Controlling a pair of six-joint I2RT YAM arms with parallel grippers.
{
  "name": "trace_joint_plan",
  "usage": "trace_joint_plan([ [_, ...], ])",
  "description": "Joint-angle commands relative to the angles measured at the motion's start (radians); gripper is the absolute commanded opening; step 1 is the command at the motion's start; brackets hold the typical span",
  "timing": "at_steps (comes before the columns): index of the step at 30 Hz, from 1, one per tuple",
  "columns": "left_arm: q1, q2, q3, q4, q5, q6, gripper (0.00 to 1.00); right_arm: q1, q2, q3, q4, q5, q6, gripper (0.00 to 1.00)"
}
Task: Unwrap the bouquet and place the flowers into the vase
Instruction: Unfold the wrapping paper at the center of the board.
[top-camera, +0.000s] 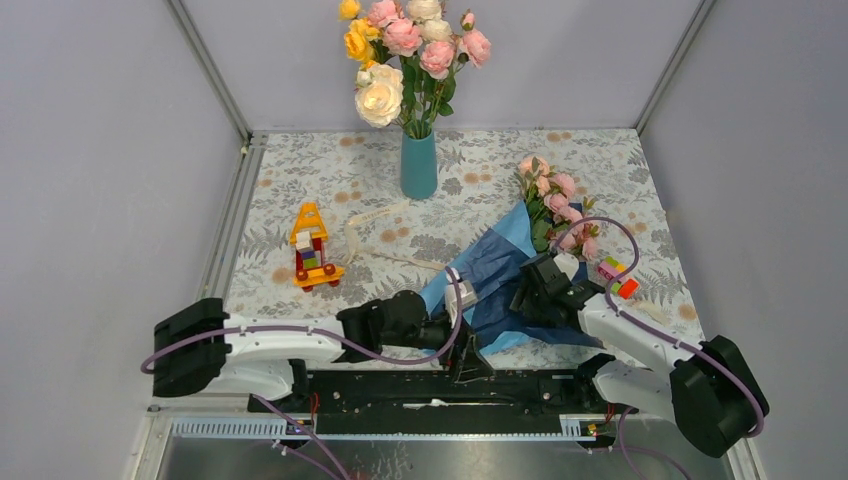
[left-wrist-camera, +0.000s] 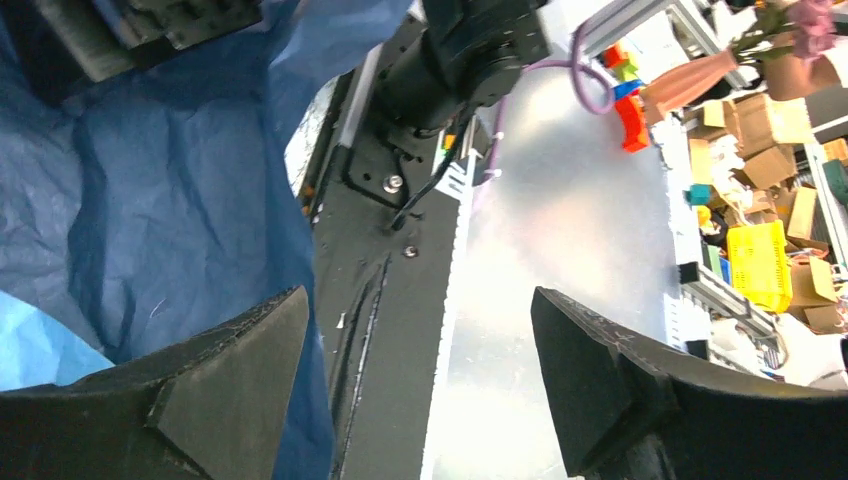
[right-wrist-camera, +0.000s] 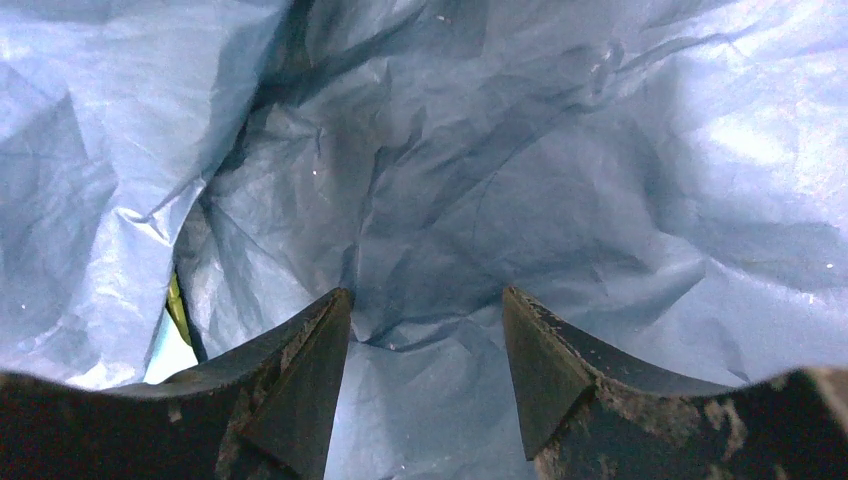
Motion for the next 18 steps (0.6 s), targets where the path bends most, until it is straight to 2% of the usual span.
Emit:
trace_joint_plan([
  [1,0.017,-0.092,0.01,0.0,0.07,0.032,0.88,-0.017,0.035,0.009,0.004,0.044,0.0,0.65],
  [4,0.038,-0.128,0.003,-0.009,0.036,0.034,0.9,-0.019,0.039,0.009,0.004,0.049,-0.001,0.65],
  [6,0.061,-0.122,0.0,-0.036,-0.053,0.025,0.91,-0.021,0.041,0.01,0.005,0.05,-0.002,0.65],
  [11,0.142,-0.018,-0.015,-0.035,-0.173,-0.039,0.91,-0.024,0.05,0.014,0.005,0.058,-0.009,0.65],
  [18,0.155,0.13,0.009,-0.004,-0.248,-0.039,0.9,-0.03,0.076,0.015,0.054,0.034,-0.011,0.65],
])
